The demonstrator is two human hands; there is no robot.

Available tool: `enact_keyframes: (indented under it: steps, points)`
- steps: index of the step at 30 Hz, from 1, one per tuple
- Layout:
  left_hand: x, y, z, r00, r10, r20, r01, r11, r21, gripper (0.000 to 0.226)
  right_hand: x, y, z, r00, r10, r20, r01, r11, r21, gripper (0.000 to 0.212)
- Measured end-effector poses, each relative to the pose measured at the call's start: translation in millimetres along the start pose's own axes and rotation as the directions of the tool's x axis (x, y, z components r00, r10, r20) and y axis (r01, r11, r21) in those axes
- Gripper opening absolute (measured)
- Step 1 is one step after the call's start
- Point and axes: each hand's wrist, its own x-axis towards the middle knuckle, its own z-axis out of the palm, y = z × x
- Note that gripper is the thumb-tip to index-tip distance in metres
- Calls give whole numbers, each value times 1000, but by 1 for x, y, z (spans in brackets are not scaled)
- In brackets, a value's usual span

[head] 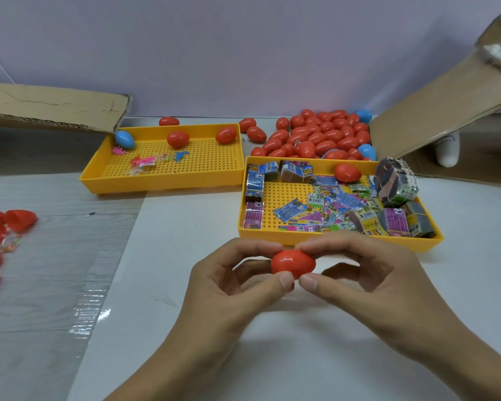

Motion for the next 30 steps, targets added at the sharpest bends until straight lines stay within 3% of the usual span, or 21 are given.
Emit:
enact_keyframes:
  steps: [2,4,6,9,15,21,24,27,30]
  points:
    - [1,1,0,999,30,-37,-30,1000,-5,33,5,4,-9,983,-180,-40,157,931,-329,34]
    - [2,2,-2,996,59,-64,-60,998,-19,32,13,8,-19,964,-264,-21,190,748,-636,54]
    - [3,3,-4,994,73,-79,-74,997,-15,32,23,13,-22,981,-192,-15,102,585,-804,71]
    - [4,4,-5,993,73,-88,-75,997,-19,32,31,19,-13,997,-75,-10,22,414,-910,59]
    - [3,4,-4,993,58,-101,-58,998,2,34,33,21,-16,988,-150,-45,53,589,-806,24]
    - [3,2,-4,996,15,-91,-20,998,-59,30,33,11,-21,980,-149,-132,50,826,-562,12]
    - [2,1,-3,998,15,-61,-21,996,-87,24,32,13,-23,959,-206,-194,62,822,-566,15]
    - [2,0,-5,998,6,-65,-10,998,-60,20,34,20,-24,958,-234,-168,62,738,-672,25]
    - [4,-2,-6,997,36,-73,-39,999,-34,13,33,19,-25,955,-242,-170,59,719,-692,29]
